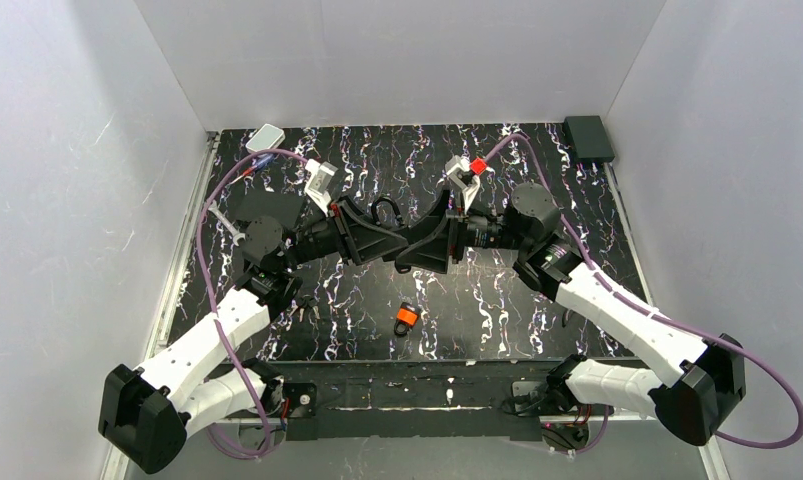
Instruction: Unlock with the key
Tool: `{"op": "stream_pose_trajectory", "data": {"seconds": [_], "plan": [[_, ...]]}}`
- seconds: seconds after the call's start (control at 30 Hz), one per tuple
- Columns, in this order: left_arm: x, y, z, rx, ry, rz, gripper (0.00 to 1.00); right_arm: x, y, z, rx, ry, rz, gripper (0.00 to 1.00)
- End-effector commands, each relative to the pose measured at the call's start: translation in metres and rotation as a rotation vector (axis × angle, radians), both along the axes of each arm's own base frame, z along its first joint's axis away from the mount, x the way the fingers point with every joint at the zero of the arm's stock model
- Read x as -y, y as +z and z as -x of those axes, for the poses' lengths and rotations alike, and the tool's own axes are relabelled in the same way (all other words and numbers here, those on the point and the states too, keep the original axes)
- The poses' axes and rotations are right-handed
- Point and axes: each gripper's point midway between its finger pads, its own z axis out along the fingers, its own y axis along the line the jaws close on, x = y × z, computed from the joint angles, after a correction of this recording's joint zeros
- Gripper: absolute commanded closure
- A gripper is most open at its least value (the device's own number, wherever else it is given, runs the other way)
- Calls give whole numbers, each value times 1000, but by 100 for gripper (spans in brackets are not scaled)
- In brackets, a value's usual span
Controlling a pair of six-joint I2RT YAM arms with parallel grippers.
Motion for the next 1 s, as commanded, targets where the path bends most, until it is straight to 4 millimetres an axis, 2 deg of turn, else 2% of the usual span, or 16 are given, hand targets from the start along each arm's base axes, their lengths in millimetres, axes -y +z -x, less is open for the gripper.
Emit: {"op": "stream_pose_trajectory", "data": {"seconds": [0.0,0.13,0.3,0.37,0.57,0.6,0.67,0.77,0.8,0.87,0.97], "plan": [[-6,30,6,107,21,73,100,-3,27,-1,28,3,-66,33],[-6,28,5,108,27,70,100,-9,28,-5,-5,11,-78,45],[-5,21,2,99,36,60,100,-13,35,-7,-23,15,-111,46],[-4,18,0,96,40,56,100,-14,36,-7,-25,15,-117,51],[-5,13,-4,87,64,48,100,-14,28,-10,-33,-1,-96,97],[-4,11,-6,81,70,41,97,-14,26,-11,-29,-12,-89,99],[-5,7,-8,72,84,27,79,-12,19,-13,-26,-32,-63,99],[-8,-1,-11,62,121,0,39,-8,8,-15,-22,-62,-14,99],[-10,-2,-13,60,140,-10,29,-7,3,-15,-27,-67,6,99],[-13,-9,-16,40,174,-39,21,-5,0,-13,-24,-72,25,99],[-15,-12,-22,15,212,-62,18,-2,-4,-12,-21,-78,35,99]]}}
